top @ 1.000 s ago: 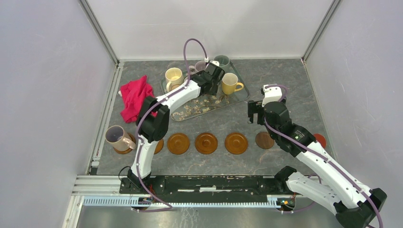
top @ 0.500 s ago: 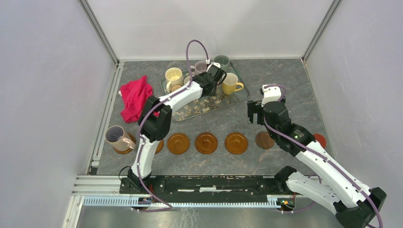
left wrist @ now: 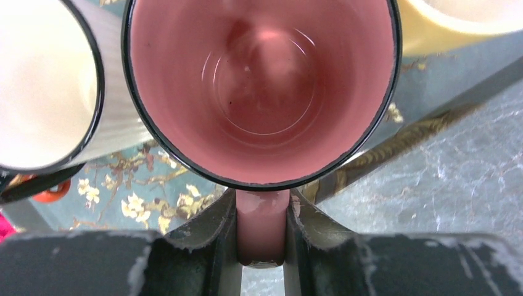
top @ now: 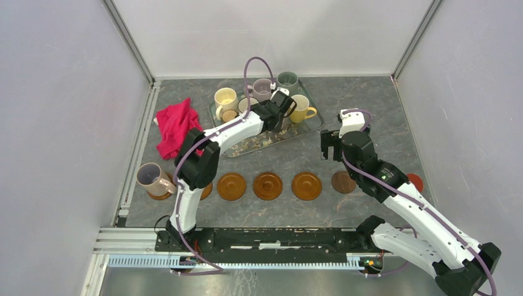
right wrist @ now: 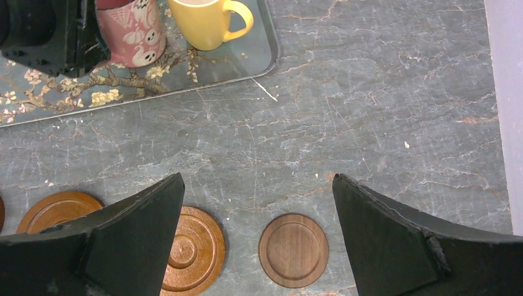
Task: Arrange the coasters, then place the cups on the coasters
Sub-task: Pick up the cup from the tray.
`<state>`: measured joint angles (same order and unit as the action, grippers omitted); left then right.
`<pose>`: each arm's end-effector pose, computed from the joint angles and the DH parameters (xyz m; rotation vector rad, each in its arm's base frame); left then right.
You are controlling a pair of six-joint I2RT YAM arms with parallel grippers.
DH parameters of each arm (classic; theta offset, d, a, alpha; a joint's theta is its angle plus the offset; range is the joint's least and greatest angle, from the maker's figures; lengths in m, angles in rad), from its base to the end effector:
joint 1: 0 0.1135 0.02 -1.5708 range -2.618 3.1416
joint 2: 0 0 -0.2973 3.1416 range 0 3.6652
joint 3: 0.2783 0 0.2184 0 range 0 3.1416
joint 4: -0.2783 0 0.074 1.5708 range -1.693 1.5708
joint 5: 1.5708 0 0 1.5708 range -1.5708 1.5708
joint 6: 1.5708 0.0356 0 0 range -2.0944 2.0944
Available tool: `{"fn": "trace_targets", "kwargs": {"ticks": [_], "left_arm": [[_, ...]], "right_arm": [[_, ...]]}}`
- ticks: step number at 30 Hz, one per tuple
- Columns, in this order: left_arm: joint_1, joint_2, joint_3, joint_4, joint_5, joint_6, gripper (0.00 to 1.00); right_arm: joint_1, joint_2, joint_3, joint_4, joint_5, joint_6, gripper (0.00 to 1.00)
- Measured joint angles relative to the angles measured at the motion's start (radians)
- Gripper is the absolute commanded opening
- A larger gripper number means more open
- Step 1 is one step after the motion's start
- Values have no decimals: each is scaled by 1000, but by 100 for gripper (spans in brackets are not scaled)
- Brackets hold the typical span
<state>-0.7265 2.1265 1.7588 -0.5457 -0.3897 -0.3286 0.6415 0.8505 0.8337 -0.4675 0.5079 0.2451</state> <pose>0.3526 -0.2953 0.2619 0.3143 2.3717 -0.0028 0.1128 0.0627 0.3445 -0.0850 1.9883 0.0482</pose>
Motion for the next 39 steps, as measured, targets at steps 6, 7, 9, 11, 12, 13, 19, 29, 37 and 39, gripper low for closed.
{"fn": "trace_targets", "kwargs": {"ticks": [6,7,9,11,12,13,19,29,37,39], "left_arm": [[-18,-100,-124,-8,0,-1,2],[-22,-118,-145,-7,0,-2,2],[-28,-152,-184,-7,0,-3,2],[-35,-184,-218,-12,0,-13,2],[-40,-201,-235,-13,-1,-19,2],[-44,-219,-251,-14,-2,-23,2],[-63,-328,-340,-23,-11,-42,2],[-83,-566,-539,-28,-40,-133,2],[-86,-788,-681,-66,-84,-251,2],[-87,-835,-717,-83,-95,-286,2]], "right_arm": [[0,21,-8,17,0,-4,98],[0,27,-8,18,0,-5,98],[0,39,-11,23,0,-6,98],[0,45,-16,28,0,-7,98],[0,47,-20,33,0,-8,98],[0,48,-24,39,0,-8,98],[0,69,-31,55,0,-8,98],[0,97,-36,76,-2,-8,98],[0,120,-40,95,-18,-8,98],[0,127,-40,99,-21,-8,98]]}}
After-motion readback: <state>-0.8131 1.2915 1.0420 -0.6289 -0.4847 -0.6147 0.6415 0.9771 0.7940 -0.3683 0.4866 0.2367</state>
